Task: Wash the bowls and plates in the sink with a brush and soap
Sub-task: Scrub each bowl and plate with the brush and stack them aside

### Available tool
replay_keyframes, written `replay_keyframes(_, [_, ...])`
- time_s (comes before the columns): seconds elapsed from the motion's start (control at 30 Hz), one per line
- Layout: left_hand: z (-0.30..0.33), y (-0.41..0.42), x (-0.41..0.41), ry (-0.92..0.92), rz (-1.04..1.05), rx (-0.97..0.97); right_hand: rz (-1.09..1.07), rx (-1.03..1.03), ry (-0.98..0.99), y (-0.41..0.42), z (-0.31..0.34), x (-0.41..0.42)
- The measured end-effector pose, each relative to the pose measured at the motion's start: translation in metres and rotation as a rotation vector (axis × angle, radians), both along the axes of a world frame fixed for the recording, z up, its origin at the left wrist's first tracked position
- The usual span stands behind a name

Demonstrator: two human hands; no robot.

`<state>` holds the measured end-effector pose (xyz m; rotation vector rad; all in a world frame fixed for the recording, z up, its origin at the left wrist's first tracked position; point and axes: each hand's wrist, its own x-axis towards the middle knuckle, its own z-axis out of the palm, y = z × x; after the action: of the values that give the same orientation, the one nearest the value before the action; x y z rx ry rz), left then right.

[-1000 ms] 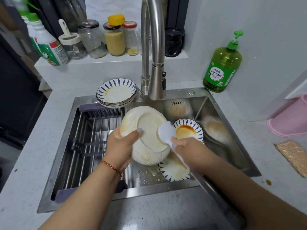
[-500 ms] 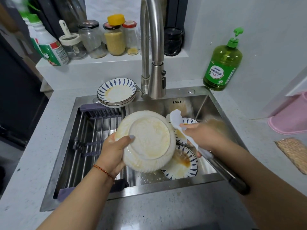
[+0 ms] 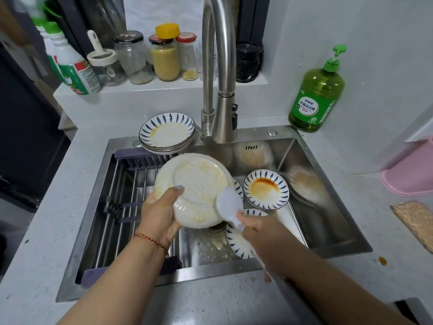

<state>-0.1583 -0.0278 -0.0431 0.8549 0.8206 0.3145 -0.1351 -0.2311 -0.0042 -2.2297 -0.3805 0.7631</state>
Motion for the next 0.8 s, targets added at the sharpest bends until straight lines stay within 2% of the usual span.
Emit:
replay_keyframes(0.1, [0.008, 0.001, -0.001, -0.021, -0.013, 0.067, -0.163, 0.043, 0.095, -0.005, -0.014, 0.018])
replay_keyframes(0.17, [0.014, 0.004, -0.004, -0.043, -0.027, 0.18, -0.22, 0.061, 0.1, -0.005, -0.018, 0.026])
replay_keyframes(0.23, [0.024, 0.01, -0.006, -0.018, -0.048, 0.41, -0.247, 0.079, 0.096, -0.005, -0.021, 0.029])
replay_keyframes(0.33, [0.041, 0.022, -0.007, 0.08, -0.143, 0.872, -0.285, 0.121, 0.124, -0.004, -0.022, 0.032])
replay_keyframes(0.5, [0.059, 0.05, 0.004, 0.137, -0.236, 1.392, -0.21, 0.111, 0.021, 0.002, -0.025, 0.036])
replay_keyframes(0.7, [0.054, 0.096, 0.043, 0.217, -0.406, 1.778, -0.111, 0.092, -0.005, 0.009, -0.023, 0.039])
replay_keyframes(0.8, [0.049, 0.111, 0.063, 0.399, -0.573, 1.91, -0.154, 0.113, 0.003, 0.012, -0.021, 0.039])
